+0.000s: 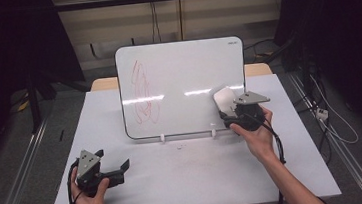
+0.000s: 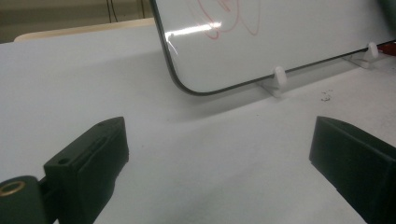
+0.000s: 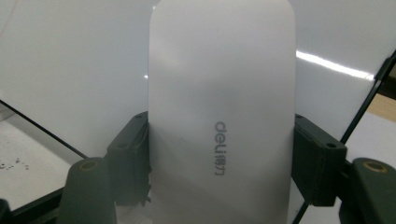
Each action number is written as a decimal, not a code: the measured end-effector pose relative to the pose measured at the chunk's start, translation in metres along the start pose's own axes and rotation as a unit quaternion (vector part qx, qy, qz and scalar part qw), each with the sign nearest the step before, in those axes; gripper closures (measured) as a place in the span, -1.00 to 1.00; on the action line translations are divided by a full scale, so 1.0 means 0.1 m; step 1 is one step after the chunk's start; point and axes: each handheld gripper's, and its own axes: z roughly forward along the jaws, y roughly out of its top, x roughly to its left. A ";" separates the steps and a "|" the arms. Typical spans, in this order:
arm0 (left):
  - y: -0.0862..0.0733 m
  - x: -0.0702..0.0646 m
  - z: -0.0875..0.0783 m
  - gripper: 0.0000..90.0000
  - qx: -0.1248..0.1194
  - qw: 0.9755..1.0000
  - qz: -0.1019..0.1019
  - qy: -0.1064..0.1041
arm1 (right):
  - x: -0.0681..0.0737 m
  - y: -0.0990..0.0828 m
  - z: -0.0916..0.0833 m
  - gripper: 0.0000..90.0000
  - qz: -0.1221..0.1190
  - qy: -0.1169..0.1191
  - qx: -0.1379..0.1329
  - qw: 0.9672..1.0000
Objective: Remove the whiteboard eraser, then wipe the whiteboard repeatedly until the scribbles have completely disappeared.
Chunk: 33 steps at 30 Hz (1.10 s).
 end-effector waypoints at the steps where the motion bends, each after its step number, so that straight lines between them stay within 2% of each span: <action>1: 0.00 0.00 0.00 -0.90 0.000 1.000 0.000 -0.001 | 0.01 0.01 -0.01 -0.31 -0.002 0.001 -0.005 1.000; 12: 0.01 -0.01 -0.01 -0.89 -0.001 1.000 0.003 0.004 | 0.18 0.06 -0.10 -0.31 -0.025 0.029 -0.029 0.999; 20: 0.00 0.01 -0.02 -0.89 -0.002 1.000 0.002 0.003 | 0.26 0.12 -0.08 -0.31 -0.037 0.034 -0.034 0.998; 27: -0.01 0.03 0.02 -0.89 0.007 1.000 -0.002 0.005 | 0.34 0.19 -0.04 -0.30 -0.048 0.041 -0.040 0.997; 30: -0.01 0.01 0.02 -0.89 0.006 1.000 0.002 0.003 | 0.37 0.20 -0.02 -0.30 -0.049 0.042 -0.042 0.997; 33: 0.00 0.00 0.02 -0.89 0.009 1.000 0.013 0.008 | 0.46 0.25 0.02 -0.30 -0.060 0.047 -0.044 0.996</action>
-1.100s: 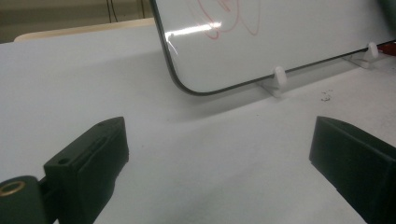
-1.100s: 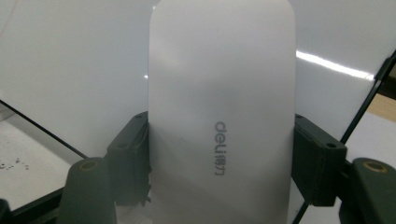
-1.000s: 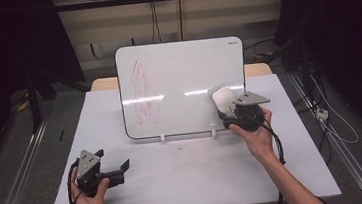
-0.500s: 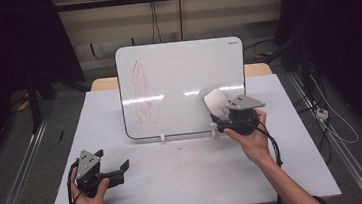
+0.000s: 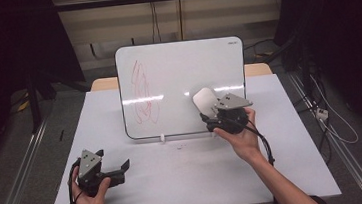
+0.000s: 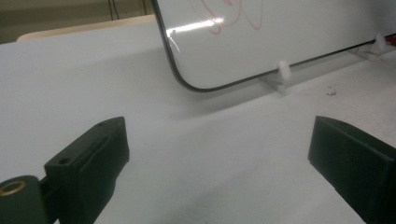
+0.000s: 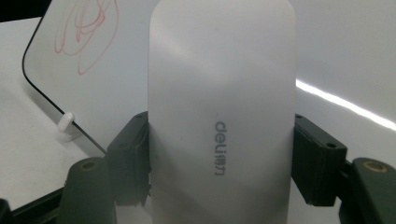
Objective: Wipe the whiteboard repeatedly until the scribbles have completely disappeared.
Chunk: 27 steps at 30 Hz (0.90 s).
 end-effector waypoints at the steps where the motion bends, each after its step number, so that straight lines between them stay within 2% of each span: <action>1: 0.00 0.00 0.00 -0.89 -0.001 1.000 -0.002 -0.001 | 0.00 0.00 0.00 -0.30 0.000 0.000 0.000 1.000; 4: 0.00 0.01 0.00 -0.89 0.000 1.000 -0.005 -0.003 | 0.09 0.07 0.05 -0.30 -0.016 0.006 -0.005 1.000; 8: 0.00 0.01 0.00 -0.89 -0.001 1.000 -0.005 -0.004 | 0.18 0.17 0.10 -0.31 -0.022 0.012 -0.014 1.000; 15: 0.02 -0.01 -0.01 -0.89 -0.004 1.000 -0.003 -0.007 | 0.24 0.32 0.18 -0.30 -0.022 0.017 -0.023 0.999; 18: 0.03 -0.02 0.00 -0.89 -0.004 1.000 0.003 -0.008 | 0.28 0.39 0.22 -0.31 -0.029 0.018 -0.026 0.999; 23: 0.02 -0.03 0.03 -0.89 0.001 1.000 0.002 -0.013 | 0.35 0.49 0.29 -0.30 -0.045 0.022 -0.029 0.998; 27: 0.02 -0.02 0.02 -0.89 0.001 1.000 0.001 -0.013 | 0.42 0.64 0.37 -0.31 -0.054 0.023 -0.038 0.998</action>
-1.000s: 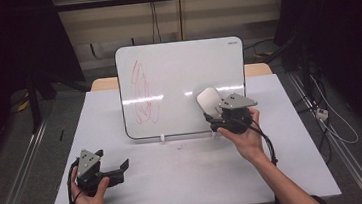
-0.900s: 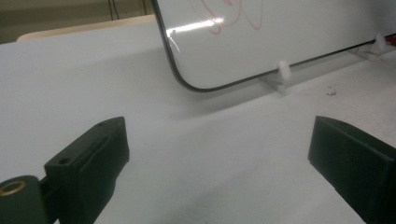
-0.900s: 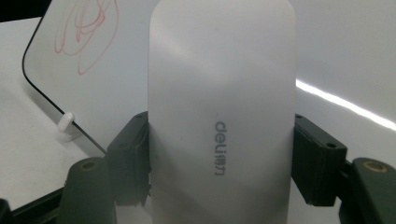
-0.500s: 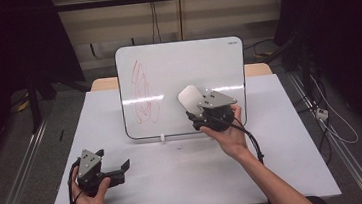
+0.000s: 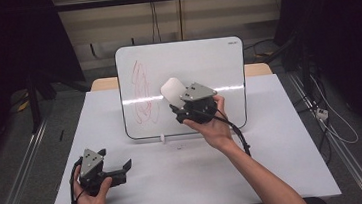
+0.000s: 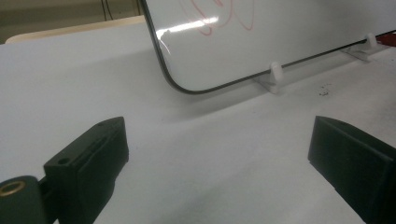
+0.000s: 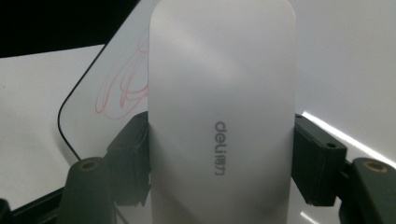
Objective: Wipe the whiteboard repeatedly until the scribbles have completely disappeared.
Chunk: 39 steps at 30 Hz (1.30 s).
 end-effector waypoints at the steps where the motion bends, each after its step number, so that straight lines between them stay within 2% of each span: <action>1: 0.00 0.00 -0.01 -0.89 0.000 1.000 0.002 0.000 | 0.01 0.03 0.02 -0.30 -0.004 0.000 -0.001 1.000; 8: 0.00 0.00 -0.02 -0.89 -0.003 1.000 -0.002 0.000 | 0.07 0.19 0.13 -0.30 -0.017 -0.002 -0.007 1.000; 16: 0.00 0.00 -0.01 -0.89 -0.002 1.000 -0.001 -0.001 | 0.05 0.33 0.20 -0.30 -0.009 -0.003 -0.016 1.000; 20: 0.00 0.00 -0.01 -0.89 -0.001 1.000 -0.001 -0.002 | 0.05 0.40 0.24 -0.30 -0.013 -0.003 -0.017 1.000; 39: -0.01 0.02 -0.05 -0.89 -0.005 1.000 -0.008 -0.005 | 0.06 0.65 0.65 -0.30 -0.031 -0.017 0.002 0.999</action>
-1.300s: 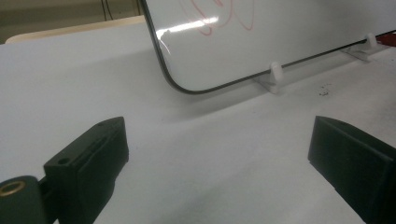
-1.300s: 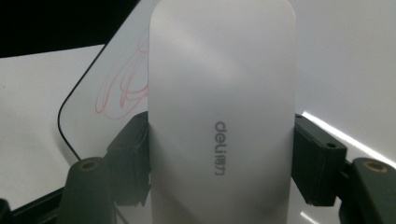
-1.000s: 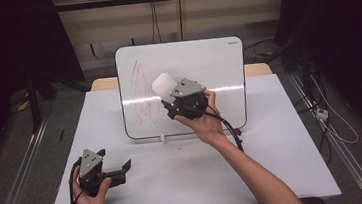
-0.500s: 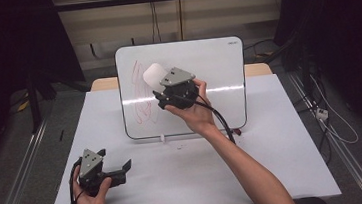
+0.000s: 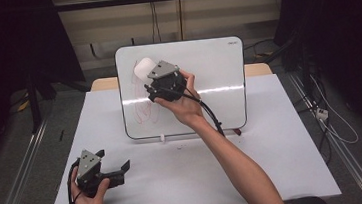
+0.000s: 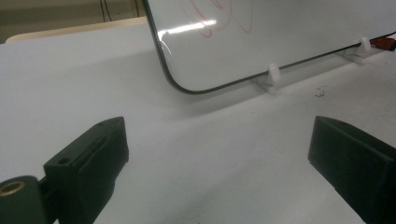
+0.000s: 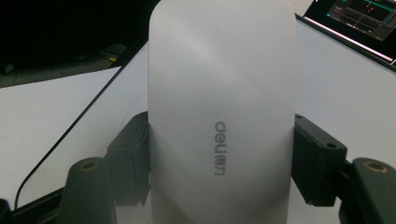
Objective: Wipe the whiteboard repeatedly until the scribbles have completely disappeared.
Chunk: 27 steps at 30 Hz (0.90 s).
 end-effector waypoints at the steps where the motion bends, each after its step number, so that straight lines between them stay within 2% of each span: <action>1: 0.00 0.00 0.00 -0.89 0.000 1.000 0.001 0.000 | -0.01 0.01 0.02 -0.30 -0.002 -0.002 0.001 1.000; 7: 0.00 0.01 -0.01 -0.89 -0.002 1.000 0.002 0.001 | -0.02 0.07 0.08 -0.30 -0.009 -0.012 -0.009 1.000; 9: 0.00 0.02 -0.01 -0.89 -0.002 1.000 0.001 0.001 | 0.00 0.10 0.10 -0.30 -0.021 -0.027 -0.014 0.999; 11: 0.00 0.02 0.00 -0.89 -0.001 1.000 0.000 0.002 | 0.01 0.10 0.12 -0.30 -0.026 -0.030 -0.010 0.999; 13: 0.00 0.02 0.00 -0.89 0.000 1.000 0.000 0.002 | 0.04 0.13 0.18 -0.30 -0.039 -0.044 -0.004 0.998; 27: -0.01 0.03 -0.02 -0.89 -0.004 1.000 0.000 0.005 | 0.10 0.21 0.39 -0.30 -0.057 -0.051 0.007 0.997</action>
